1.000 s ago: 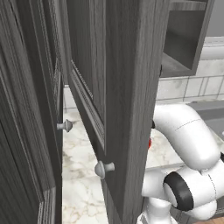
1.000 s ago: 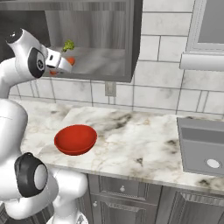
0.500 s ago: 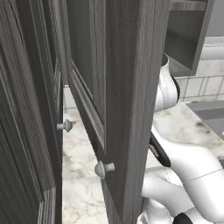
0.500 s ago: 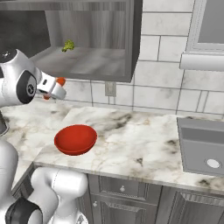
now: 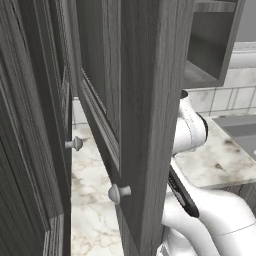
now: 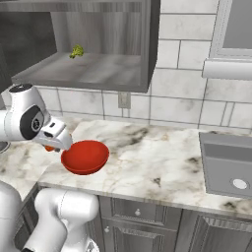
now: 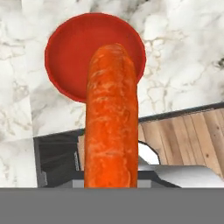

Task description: Pick the carrot from the cabinet and place it in the bowl. Then pick the bowl and place it in the sink. Then turn on the sink facuet.

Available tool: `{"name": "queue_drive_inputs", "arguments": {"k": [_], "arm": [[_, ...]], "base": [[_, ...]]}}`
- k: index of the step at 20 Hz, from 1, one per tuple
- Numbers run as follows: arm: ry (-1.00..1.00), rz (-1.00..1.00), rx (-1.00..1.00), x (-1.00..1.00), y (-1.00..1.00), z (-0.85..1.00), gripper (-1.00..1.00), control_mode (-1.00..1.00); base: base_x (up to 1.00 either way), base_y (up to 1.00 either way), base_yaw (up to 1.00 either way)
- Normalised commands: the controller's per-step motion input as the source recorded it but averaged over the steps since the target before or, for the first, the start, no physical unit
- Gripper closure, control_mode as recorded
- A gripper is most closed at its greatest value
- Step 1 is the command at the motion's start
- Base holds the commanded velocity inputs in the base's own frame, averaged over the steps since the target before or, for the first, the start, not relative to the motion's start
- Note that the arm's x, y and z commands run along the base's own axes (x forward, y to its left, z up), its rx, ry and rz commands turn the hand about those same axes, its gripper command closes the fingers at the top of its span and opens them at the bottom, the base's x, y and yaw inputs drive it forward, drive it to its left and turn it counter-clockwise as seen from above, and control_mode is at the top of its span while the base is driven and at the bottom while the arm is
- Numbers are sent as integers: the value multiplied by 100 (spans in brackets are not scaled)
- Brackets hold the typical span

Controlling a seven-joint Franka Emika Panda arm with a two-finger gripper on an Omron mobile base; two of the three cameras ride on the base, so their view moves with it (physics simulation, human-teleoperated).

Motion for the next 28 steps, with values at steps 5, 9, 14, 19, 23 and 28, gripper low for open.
{"name": "queue_drive_inputs", "arguments": {"k": [5,9,14,19,23,28], "arm": [[22,1,-2,76,-16,-96,100,-100],[6,0,-4,94,-11,-63,100,-100],[9,0,-7,65,0,-69,100,-100],[8,0,-2,29,0,-60,100,-100],[4,0,0,4,0,-42,100,-100],[0,0,0,0,0,-21,-100,-100]], "base": [[0,0,0],[0,0,0],[0,0,0],[0,0,0],[0,0,0],[0,0,0]]}}
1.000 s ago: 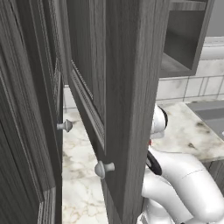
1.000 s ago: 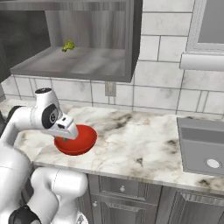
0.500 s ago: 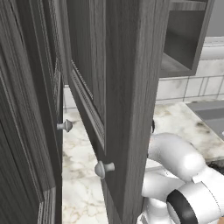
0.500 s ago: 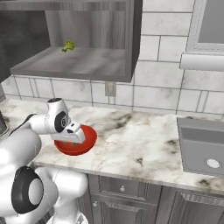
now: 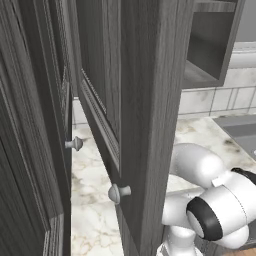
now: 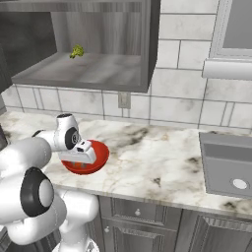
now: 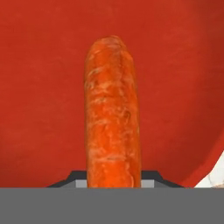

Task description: Pick the carrot from the cabinet and place it in the bowl. Then pick the bowl and place it in the sink. Then turn on the sink facuet.

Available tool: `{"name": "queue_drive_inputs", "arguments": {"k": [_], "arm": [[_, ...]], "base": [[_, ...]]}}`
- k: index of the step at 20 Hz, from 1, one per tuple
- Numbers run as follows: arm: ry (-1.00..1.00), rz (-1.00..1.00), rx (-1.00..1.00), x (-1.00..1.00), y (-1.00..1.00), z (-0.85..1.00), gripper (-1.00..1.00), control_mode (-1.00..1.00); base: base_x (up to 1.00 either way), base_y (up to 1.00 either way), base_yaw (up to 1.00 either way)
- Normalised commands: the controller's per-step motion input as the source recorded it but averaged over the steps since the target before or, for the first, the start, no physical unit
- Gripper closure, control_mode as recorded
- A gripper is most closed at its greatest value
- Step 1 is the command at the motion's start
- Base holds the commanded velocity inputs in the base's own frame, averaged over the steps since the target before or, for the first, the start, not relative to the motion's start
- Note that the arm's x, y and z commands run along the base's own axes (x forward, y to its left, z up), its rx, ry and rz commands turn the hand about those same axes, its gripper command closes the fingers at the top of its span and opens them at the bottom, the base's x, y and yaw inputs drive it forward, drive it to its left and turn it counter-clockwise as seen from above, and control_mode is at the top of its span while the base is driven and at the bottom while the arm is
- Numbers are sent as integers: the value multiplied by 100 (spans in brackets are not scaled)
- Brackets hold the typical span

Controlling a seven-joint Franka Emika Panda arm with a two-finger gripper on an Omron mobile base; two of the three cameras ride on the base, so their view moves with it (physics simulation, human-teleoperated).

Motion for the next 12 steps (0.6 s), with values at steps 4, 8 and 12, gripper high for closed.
{"name": "queue_drive_inputs", "arguments": {"k": [4,8,12], "arm": [[-1,0,0,1,0,-1,-100,-100],[-14,0,0,7,-2,17,-100,-100],[-23,-1,5,-3,-20,54,-100,-100]], "base": [[0,0,0],[0,0,0],[0,0,0]]}}
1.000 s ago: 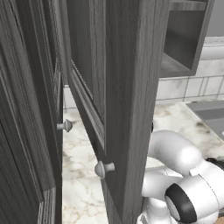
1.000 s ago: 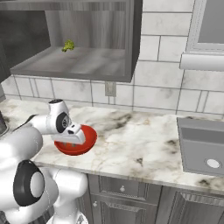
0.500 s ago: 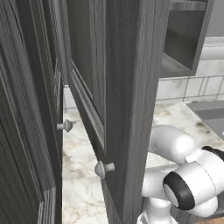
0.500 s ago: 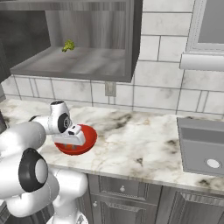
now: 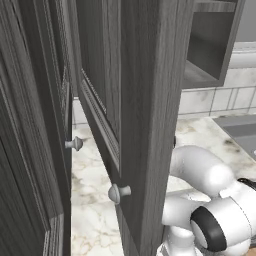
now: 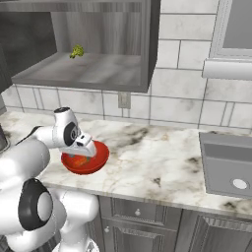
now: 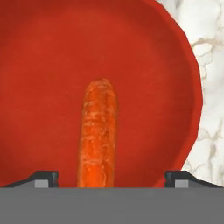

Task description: Pick the carrot from the cabinet and place it in the bowl. Then pick the bowl and place it in the sink. Then turn on the sink facuet.

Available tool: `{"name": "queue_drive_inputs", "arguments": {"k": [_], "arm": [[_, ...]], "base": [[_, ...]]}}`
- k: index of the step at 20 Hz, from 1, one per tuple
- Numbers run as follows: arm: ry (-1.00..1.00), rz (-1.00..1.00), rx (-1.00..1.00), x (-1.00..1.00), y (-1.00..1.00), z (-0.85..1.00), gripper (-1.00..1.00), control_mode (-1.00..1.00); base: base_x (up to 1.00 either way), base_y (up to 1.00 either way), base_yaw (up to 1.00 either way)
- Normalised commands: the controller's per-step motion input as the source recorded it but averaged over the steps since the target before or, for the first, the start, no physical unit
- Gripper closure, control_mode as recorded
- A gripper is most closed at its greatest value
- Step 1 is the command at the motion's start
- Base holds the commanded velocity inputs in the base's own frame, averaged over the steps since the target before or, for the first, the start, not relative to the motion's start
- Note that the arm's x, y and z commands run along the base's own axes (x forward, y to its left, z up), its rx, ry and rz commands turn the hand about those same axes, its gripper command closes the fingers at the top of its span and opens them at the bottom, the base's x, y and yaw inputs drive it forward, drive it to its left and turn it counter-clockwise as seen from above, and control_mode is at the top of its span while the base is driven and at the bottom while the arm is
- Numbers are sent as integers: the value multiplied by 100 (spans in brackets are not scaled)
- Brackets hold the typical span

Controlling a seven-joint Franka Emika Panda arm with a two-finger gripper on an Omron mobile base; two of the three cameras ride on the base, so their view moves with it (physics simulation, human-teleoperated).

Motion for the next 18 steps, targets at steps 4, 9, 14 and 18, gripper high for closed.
{"name": "queue_drive_inputs", "arguments": {"k": [4,9,14,18], "arm": [[-21,-7,15,-37,-45,63,-100,-100],[-4,-12,22,-35,-68,0,-100,-100],[1,-4,18,16,-30,-50,-100,-100],[0,0,13,20,-8,-21,-100,-100]], "base": [[0,0,0],[0,0,0],[0,0,0],[0,0,0]]}}
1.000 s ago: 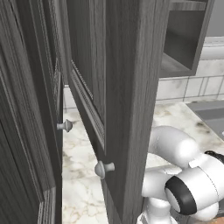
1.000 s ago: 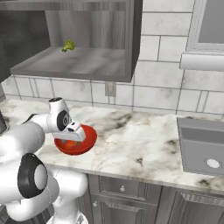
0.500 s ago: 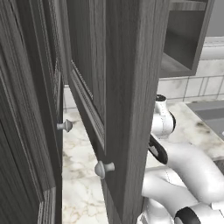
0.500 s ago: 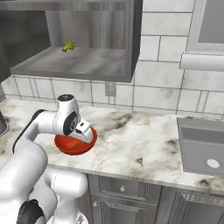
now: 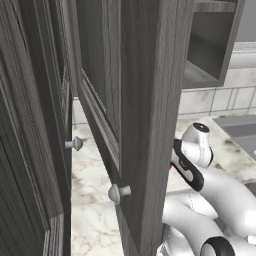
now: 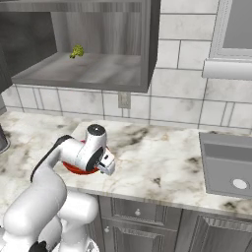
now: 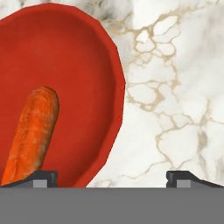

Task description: Pick the carrot from the cabinet and place it in the bowl. Then pick the bowl and place it in the sink. Then turn on the sink facuet.

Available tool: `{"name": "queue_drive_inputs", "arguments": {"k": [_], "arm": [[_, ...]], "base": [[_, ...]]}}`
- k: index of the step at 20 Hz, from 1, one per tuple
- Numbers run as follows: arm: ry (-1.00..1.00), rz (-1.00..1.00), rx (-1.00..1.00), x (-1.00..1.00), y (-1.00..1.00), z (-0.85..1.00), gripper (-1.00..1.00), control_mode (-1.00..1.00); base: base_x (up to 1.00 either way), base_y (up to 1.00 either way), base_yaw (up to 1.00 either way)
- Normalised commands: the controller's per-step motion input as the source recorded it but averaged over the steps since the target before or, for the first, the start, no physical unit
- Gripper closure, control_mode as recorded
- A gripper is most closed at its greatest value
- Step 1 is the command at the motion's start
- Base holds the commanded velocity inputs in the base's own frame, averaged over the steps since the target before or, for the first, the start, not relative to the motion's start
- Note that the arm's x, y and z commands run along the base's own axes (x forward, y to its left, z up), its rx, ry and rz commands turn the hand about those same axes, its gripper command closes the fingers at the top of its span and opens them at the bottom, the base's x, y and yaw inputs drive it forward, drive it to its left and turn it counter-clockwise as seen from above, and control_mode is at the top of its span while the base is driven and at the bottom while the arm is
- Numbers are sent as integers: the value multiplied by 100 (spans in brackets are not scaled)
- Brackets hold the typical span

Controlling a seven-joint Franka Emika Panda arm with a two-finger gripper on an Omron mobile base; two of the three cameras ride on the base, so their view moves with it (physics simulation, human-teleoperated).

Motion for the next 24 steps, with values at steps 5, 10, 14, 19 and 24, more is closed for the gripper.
{"name": "queue_drive_inputs", "arguments": {"k": [5,10,14,19,24], "arm": [[0,-2,11,24,-1,-9,-100,-100],[0,-2,8,23,0,-16,-100,-100],[2,-1,2,26,0,-41,-100,-100],[1,0,1,20,0,-38,-100,-100],[0,0,5,0,0,-13,100,-100]], "base": [[0,0,0],[0,0,0],[0,0,0],[0,0,0],[0,0,0]]}}
